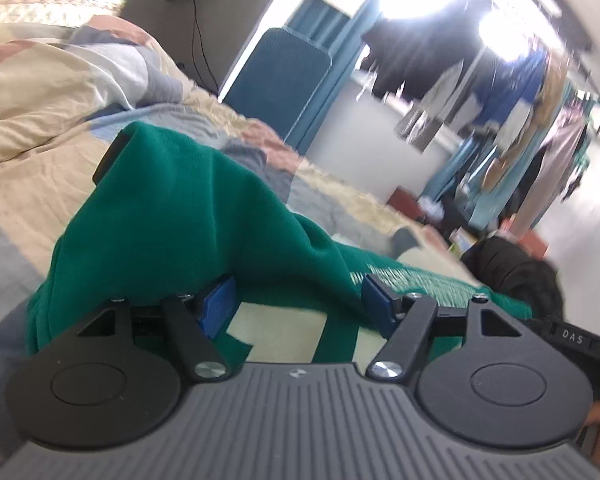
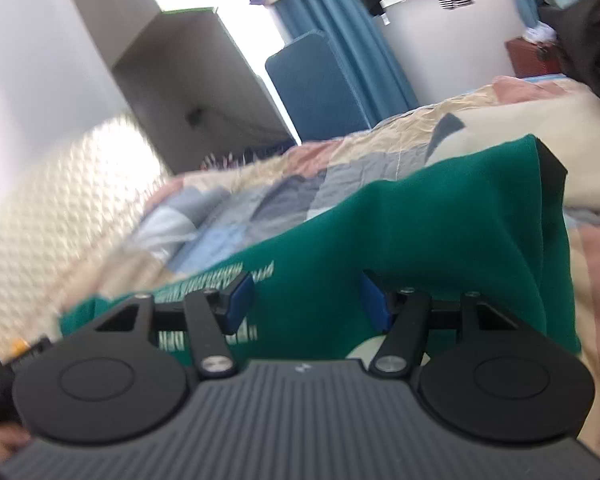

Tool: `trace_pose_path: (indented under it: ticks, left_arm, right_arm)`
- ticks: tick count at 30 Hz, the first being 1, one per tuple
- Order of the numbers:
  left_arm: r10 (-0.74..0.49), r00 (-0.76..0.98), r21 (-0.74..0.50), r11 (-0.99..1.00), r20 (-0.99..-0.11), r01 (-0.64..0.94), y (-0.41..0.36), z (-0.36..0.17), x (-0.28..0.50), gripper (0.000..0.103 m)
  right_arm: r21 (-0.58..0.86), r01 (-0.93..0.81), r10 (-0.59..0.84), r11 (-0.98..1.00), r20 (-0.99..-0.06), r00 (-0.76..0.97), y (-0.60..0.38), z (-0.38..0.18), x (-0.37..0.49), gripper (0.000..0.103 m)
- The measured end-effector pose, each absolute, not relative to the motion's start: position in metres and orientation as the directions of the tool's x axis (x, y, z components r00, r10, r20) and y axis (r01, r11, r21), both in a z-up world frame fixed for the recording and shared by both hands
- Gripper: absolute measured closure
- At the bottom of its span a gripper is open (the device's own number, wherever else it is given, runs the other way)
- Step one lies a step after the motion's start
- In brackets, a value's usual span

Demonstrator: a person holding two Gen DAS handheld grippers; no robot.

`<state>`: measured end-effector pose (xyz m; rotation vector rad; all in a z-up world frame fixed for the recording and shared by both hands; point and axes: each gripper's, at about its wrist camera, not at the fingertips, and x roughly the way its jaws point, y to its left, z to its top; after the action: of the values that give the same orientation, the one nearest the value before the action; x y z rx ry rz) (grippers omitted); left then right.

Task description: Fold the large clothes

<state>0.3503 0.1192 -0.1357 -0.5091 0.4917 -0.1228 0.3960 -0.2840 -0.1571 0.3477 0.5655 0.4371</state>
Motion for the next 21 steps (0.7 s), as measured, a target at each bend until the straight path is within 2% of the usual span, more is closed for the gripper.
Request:
trace_pose_path:
  ticks: [3,7,21]
  left_arm:
    - [-0.231,0.859,-0.455,0.891,-0.457,-0.002,0.119,-0.148,0.379,0.029]
    - [-0.22,0.848,-0.42,0.907,-0.481,-0.003,0.12,-0.164,0.406,0.029]
    - [-0.227,0.841,-0.431,0.902,-0.491,-0.008,0.126,-0.194,0.451,0.029]
  right_arm:
    - [0.36,-0.324,0.475,0.875,-0.504,0.721,-0.268,-0.172,0.42,0.041]
    - [0.336,-0.313,0.455,0.888,-0.557,0.695,-0.257,-0.197,0.448,0.04]
    - [0.34,-0.315,0.458,0.886,-0.536,0.709,-0.248,-0.227,0.487,0.038]
